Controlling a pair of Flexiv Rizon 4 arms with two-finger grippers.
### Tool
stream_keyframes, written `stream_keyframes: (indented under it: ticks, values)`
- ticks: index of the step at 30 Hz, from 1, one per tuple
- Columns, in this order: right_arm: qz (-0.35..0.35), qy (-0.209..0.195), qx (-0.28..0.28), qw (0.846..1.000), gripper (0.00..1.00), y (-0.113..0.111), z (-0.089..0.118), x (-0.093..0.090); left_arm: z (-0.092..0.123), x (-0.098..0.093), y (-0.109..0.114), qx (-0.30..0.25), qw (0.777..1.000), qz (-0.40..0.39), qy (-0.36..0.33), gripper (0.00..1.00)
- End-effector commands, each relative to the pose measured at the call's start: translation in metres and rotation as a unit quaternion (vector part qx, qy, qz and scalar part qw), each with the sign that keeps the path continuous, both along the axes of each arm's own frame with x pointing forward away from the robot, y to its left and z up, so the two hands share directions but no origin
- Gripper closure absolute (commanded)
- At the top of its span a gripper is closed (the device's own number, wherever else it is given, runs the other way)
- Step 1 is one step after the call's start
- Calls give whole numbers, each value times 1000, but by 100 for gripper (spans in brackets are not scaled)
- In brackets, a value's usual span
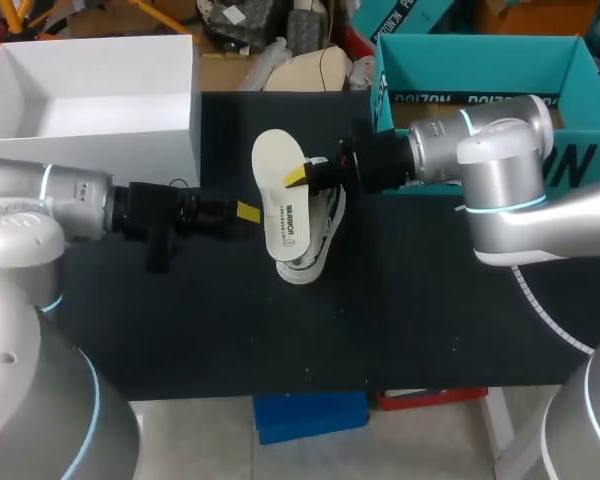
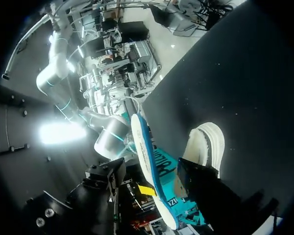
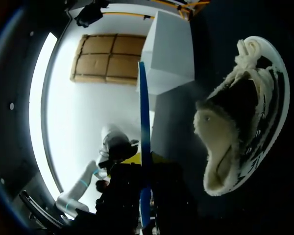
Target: Take the shoe out of the shoebox, open the shoe tongue, remove and reinsert the insole, then place the shoe into the shoebox
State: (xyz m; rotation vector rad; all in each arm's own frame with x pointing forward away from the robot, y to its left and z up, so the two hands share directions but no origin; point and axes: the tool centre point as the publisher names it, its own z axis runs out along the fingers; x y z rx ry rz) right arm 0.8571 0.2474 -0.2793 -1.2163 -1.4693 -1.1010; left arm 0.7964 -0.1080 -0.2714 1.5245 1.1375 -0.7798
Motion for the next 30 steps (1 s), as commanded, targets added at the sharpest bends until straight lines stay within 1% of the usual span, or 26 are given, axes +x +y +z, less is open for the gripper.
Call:
stream_keyframes:
  ticks: [1,2,4,7,13,17,18,20,30]
  values:
    - [0,0,-2,1000,100,0,0,0,22,2,22,103,994,23,5,0]
    - [0,0,-2,1000,100,0,0,0,27,4,22,106,994,21,22,0]
    - [0,0,-2,1000,100,0,0,0,33,10,20,147,989,26,7,0]
    - [0,0,-2,1000,100,0,0,0,45,20,15,184,982,36,0,0]
    - [0,0,-2,1000,100,0,0,0,64,37,2,228,973,44,-10,0]
    - [0,0,-2,1000,100,0,0,0,72,47,-4,233,971,56,-6,0]
    - [0,0,-2,1000,100,0,0,0,74,49,-5,228,972,58,-3,0]
    - [0,0,-2,1000,100,0,0,0,81,47,-8,228,971,75,-19,0]
    - [0,0,-2,1000,100,0,0,0,81,47,-8,228,971,75,-19,0]
